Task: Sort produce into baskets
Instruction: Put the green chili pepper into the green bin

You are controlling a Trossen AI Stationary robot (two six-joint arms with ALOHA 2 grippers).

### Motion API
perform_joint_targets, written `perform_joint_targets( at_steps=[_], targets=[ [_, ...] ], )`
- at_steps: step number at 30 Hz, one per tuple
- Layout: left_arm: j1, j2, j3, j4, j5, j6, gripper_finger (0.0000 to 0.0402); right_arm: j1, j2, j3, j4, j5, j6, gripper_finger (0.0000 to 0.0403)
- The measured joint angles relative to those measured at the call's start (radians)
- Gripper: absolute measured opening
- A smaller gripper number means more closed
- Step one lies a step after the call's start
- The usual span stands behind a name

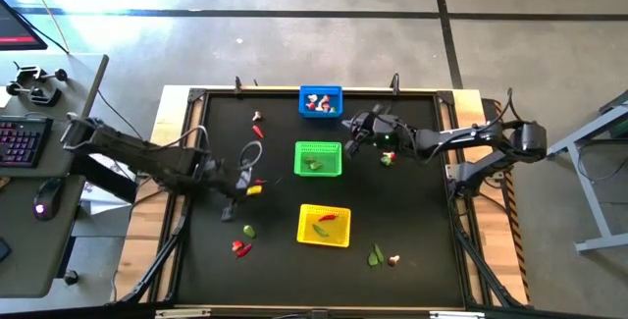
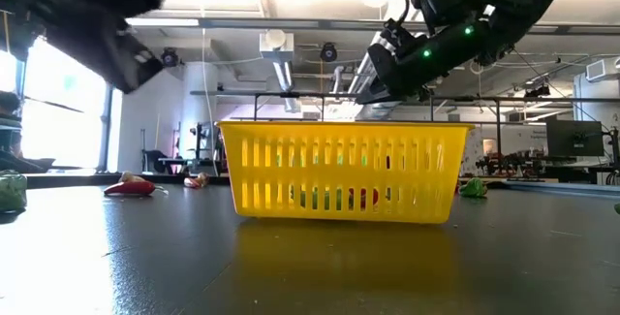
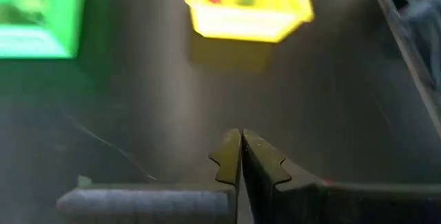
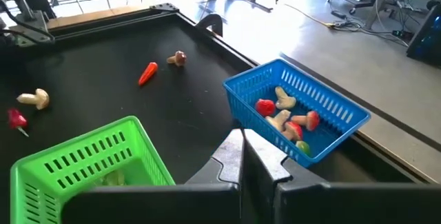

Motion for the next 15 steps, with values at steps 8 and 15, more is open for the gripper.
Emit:
perform_joint_targets(
  at_steps=[8, 15],
  targets=[
    [-0.221, 0.01, 0.0, -0.128, -0.046, -0.208, 0.0009, -0.001, 0.0, 0.0, 0.0, 0.0, -0.018, 0.0],
    [-0.3, 0.083, 0.0, -0.115, -0.051, -0.249, 0.0065, -0.004, 0.001, 0.0, -0.004, 0.0, -0.032, 0.0]
  ],
)
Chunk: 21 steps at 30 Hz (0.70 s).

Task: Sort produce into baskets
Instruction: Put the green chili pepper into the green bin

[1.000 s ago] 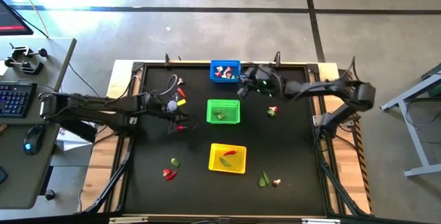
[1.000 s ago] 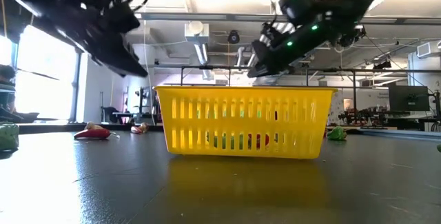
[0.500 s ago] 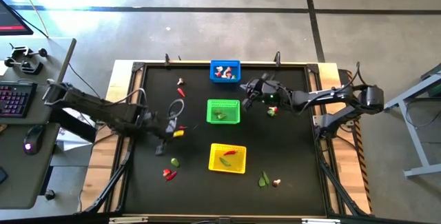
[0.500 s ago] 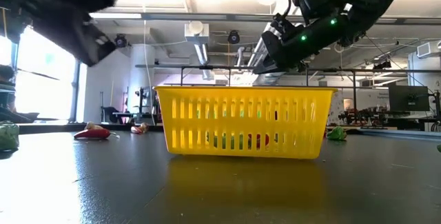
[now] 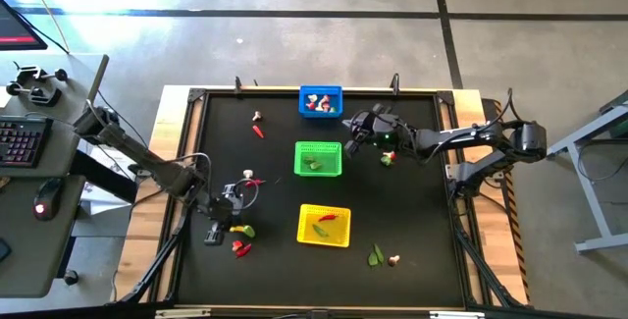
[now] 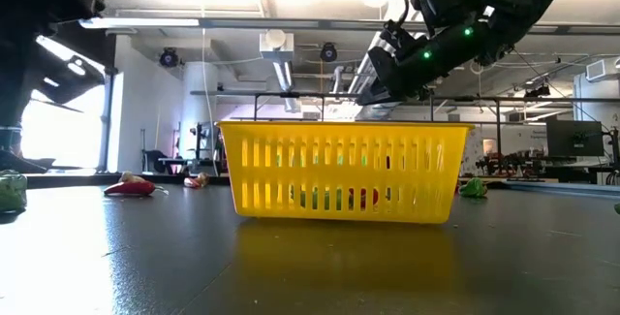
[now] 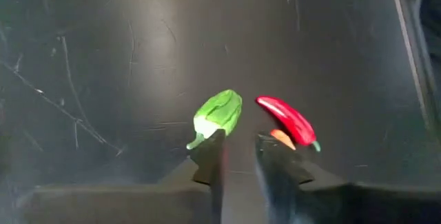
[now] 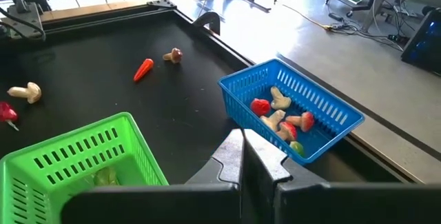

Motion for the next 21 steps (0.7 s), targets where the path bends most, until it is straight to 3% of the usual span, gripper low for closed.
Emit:
perform_joint_targets(
  at_steps=[11, 16, 21],
  targets=[
    [-0.004, 0.16, 0.0, 0.078, -0.045, 0.156, 0.0175, -0.011, 0.0, 0.0, -0.012, 0.001, -0.004, 0.0],
    [-0.004, 0.229, 0.0, 0.083, -0.066, 0.211, 0.0186, -0.011, 0.0, 0.0, -0.013, 0.001, -0.004, 0.0],
    [-0.003, 0.27, 0.0, 0.124, -0.078, 0.229, 0.0169, -0.011, 0.0, 0.0, -0.017, 0.001, -0.004, 0.0]
  ],
)
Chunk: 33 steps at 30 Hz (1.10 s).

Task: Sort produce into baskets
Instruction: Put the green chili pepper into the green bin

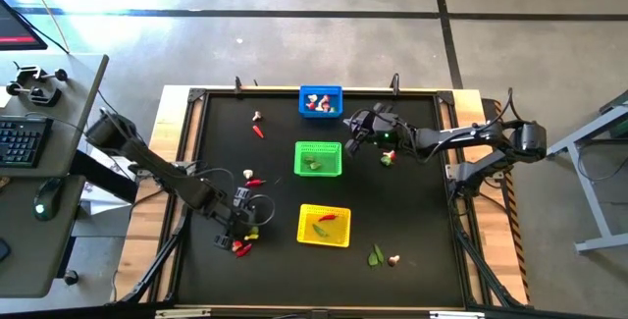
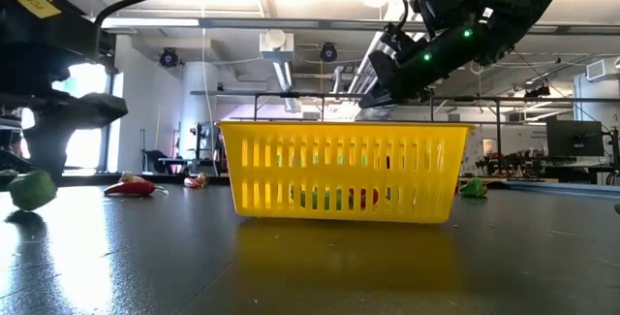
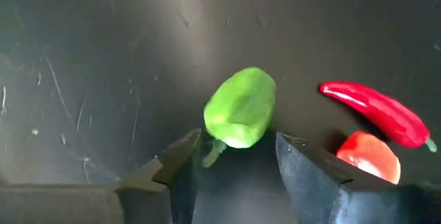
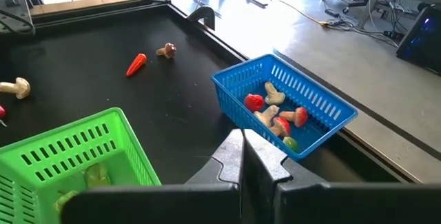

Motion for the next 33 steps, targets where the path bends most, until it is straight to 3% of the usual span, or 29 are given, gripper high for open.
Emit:
perform_joint_targets(
  at_steps=[11, 18, 25, 33],
  targets=[
    [0.007, 0.032, 0.0, 0.035, -0.01, 0.026, 0.007, 0.0, 0.0, 0.0, -0.013, 0.0, 0.0, 0.0],
    [0.097, 0.022, 0.0, 0.019, 0.038, 0.029, 0.0007, 0.0, 0.0, 0.0, -0.015, 0.0, 0.003, 0.0],
    [0.303, -0.011, 0.02, 0.009, 0.037, 0.114, 0.0006, 0.0, 0.0, 0.0, -0.02, 0.0, 0.003, 0.0],
    [0.602, -0.014, 0.177, 0.089, 0.043, 0.181, 0.0005, 0.0, 0.0, 0.001, -0.034, 0.0, 0.007, 0.0]
  ],
)
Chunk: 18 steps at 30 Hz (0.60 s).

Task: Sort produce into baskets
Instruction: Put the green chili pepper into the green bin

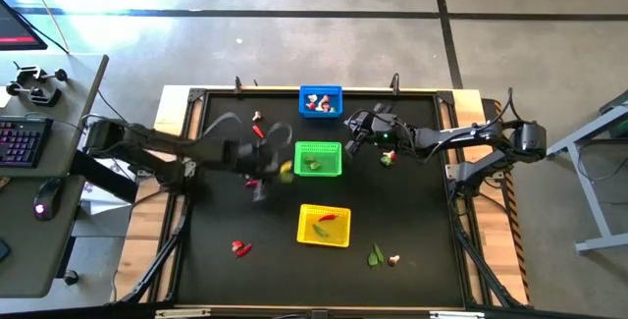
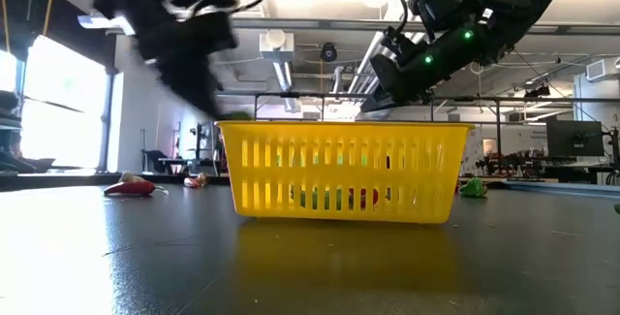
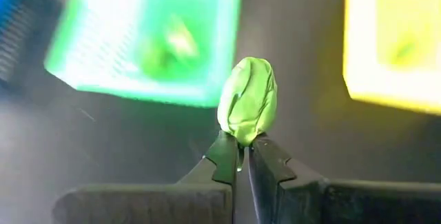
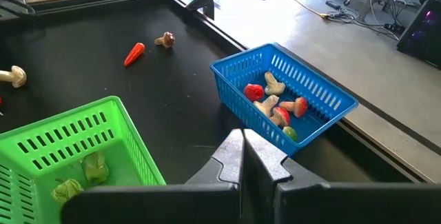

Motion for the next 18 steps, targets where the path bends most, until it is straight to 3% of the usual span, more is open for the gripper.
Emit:
perform_joint_targets(
  at_steps=[8, 18],
  targets=[
    [0.206, 0.144, 0.177, 0.082, 0.058, 0.148, 0.0005, 0.0, 0.0, 0.0, -0.007, 0.0, 0.0, 0.0],
    [0.256, 0.463, 0.426, 0.002, 0.108, 0.28, 0.0005, 0.0, 0.0, 0.0, -0.012, 0.0, 0.016, 0.0]
  ],
)
